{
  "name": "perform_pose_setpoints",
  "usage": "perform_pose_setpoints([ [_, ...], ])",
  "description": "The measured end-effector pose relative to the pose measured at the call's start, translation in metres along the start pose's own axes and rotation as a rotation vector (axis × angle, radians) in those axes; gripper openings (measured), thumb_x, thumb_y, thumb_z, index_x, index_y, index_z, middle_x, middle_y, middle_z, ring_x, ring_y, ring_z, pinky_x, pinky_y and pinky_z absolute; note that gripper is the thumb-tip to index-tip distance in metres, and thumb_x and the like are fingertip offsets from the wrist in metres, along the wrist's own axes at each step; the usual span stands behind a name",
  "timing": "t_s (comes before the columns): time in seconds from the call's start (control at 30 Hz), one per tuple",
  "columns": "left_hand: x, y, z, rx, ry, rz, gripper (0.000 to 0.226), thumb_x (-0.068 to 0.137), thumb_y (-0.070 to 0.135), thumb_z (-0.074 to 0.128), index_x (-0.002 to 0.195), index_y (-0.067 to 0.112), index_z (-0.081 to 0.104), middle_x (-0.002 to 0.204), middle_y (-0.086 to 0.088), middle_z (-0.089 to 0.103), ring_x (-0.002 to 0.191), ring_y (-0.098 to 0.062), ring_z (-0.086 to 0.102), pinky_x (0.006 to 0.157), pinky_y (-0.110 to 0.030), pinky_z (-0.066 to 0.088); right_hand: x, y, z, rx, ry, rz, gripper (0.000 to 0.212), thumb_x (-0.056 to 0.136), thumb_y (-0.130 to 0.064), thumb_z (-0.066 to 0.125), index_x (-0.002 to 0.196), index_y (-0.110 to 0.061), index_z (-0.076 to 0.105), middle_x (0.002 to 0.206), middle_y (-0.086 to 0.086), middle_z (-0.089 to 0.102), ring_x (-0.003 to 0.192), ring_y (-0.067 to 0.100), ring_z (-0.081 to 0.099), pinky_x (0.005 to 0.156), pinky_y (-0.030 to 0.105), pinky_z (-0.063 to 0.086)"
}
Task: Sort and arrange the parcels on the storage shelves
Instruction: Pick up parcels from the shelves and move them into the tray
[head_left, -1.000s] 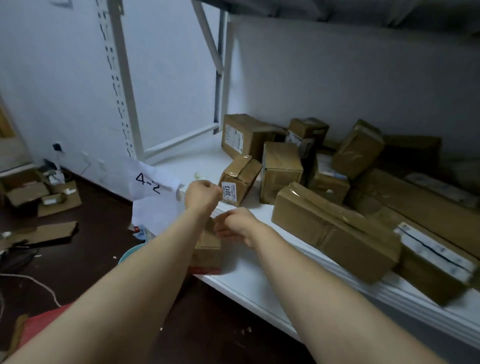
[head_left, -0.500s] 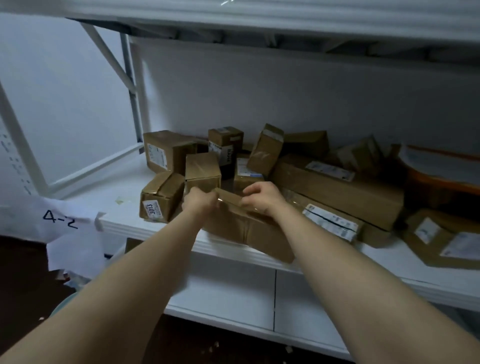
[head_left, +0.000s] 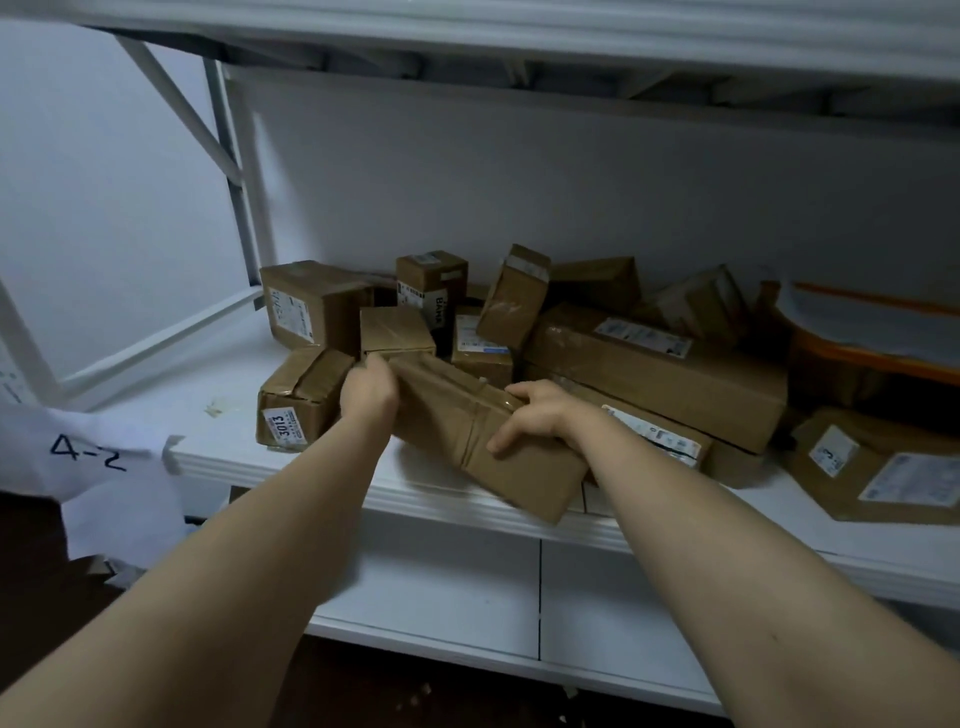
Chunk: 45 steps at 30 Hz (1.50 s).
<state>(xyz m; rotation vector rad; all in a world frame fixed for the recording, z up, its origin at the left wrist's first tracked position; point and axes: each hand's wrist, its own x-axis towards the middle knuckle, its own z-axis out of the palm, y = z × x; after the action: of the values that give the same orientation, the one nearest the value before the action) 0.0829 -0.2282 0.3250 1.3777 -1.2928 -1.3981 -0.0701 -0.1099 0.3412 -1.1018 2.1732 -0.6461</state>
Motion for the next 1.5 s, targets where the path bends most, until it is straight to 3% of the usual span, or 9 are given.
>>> perform_pose_setpoints([
  [0.13,-0.003,0.012,0.006,-0.072,0.039,0.026,0.067,0.085,0.052,0.029,0.133,0.01,0.047,0.128,-0.017,0.054,0.113,-0.038,0.051,0.102,-0.051,0.04,-0.01,0.004,-0.017,0.373,0.028,0.035,0.083,0.067,-0.016,0.085,0.141,-0.018,0.047,0.134,0.006,0.054,0.114,0.025,0.054,0.085,0.033,0.045],
  [0.27,-0.019,0.018,0.024,-0.309,-0.217,-0.141,0.065,0.09,0.062,0.036,0.13,0.013,0.047,0.111,-0.009,0.06,0.108,-0.032,0.056,0.1,-0.047,0.044,-0.018,0.009,-0.024,0.713,0.016,0.053,0.036,0.076,-0.02,0.079,0.108,-0.01,0.067,0.108,0.014,0.068,0.091,0.025,0.065,0.078,0.035,0.052],
  [0.43,-0.044,0.021,0.041,-0.174,-0.56,-0.222,0.055,0.094,0.054,0.041,0.118,0.006,0.053,0.112,-0.016,0.063,0.099,-0.031,0.061,0.075,-0.041,0.051,-0.027,0.019,-0.035,0.94,0.019,0.031,0.053,0.074,-0.036,0.077,0.117,-0.007,0.064,0.108,0.016,0.069,0.098,0.029,0.066,0.086,0.042,0.054],
  [0.8,-0.068,0.033,0.063,-0.075,-0.496,-0.054,0.016,0.101,0.026,0.044,0.103,0.012,0.05,0.096,-0.006,0.054,0.096,-0.026,0.054,0.082,-0.042,0.045,-0.041,0.033,-0.046,0.902,0.256,-0.022,0.058,0.094,-0.028,0.06,0.147,-0.024,0.037,0.133,0.01,0.056,0.101,0.021,0.057,0.075,0.036,0.052],
  [0.93,-0.074,0.034,0.065,-0.07,-0.527,0.008,0.022,0.098,0.025,0.052,0.117,0.014,0.055,0.099,-0.005,0.06,0.098,-0.026,0.058,0.076,-0.041,0.051,-0.048,0.03,-0.045,0.874,0.178,0.004,0.077,0.064,-0.058,0.079,0.123,-0.014,0.056,0.108,0.01,0.068,0.095,0.026,0.064,0.072,0.038,0.052],
  [1.03,-0.076,0.034,0.067,-0.089,-0.559,0.023,0.026,0.094,0.022,0.059,0.117,0.012,0.062,0.099,-0.006,0.065,0.092,-0.023,0.062,0.07,-0.036,0.054,-0.044,0.035,-0.04,0.83,0.157,0.019,0.098,0.042,-0.049,0.093,0.123,-0.009,0.057,0.104,0.012,0.072,0.094,0.028,0.07,0.084,0.045,0.056],
  [1.2,-0.071,0.033,0.068,-0.072,-0.567,0.004,0.034,0.093,0.037,0.056,0.116,0.012,0.062,0.111,-0.007,0.067,0.105,-0.025,0.061,0.087,-0.04,0.048,-0.047,0.045,-0.04,0.976,0.116,-0.023,0.045,0.075,-0.032,0.079,0.112,-0.011,0.064,0.106,0.015,0.071,0.099,0.03,0.067,0.086,0.042,0.054],
  [1.37,-0.067,0.027,0.06,0.057,-0.796,-0.193,0.065,0.089,0.061,0.045,0.13,0.011,0.05,0.122,-0.016,0.06,0.109,-0.034,0.059,0.092,-0.049,0.048,-0.045,0.046,-0.037,1.1,0.019,-0.041,0.049,0.08,-0.045,0.071,0.117,-0.013,0.061,0.109,0.016,0.069,0.098,0.032,0.065,0.092,0.045,0.051],
  [1.5,-0.066,0.024,0.059,-0.107,-0.87,-0.263,0.053,0.091,0.058,0.046,0.122,0.016,0.056,0.118,-0.013,0.066,0.106,-0.031,0.065,0.092,-0.046,0.051,-0.04,0.044,-0.036,1.089,0.053,-0.028,0.052,0.084,-0.045,0.069,0.126,-0.016,0.058,0.116,0.016,0.067,0.103,0.034,0.066,0.093,0.048,0.051],
])
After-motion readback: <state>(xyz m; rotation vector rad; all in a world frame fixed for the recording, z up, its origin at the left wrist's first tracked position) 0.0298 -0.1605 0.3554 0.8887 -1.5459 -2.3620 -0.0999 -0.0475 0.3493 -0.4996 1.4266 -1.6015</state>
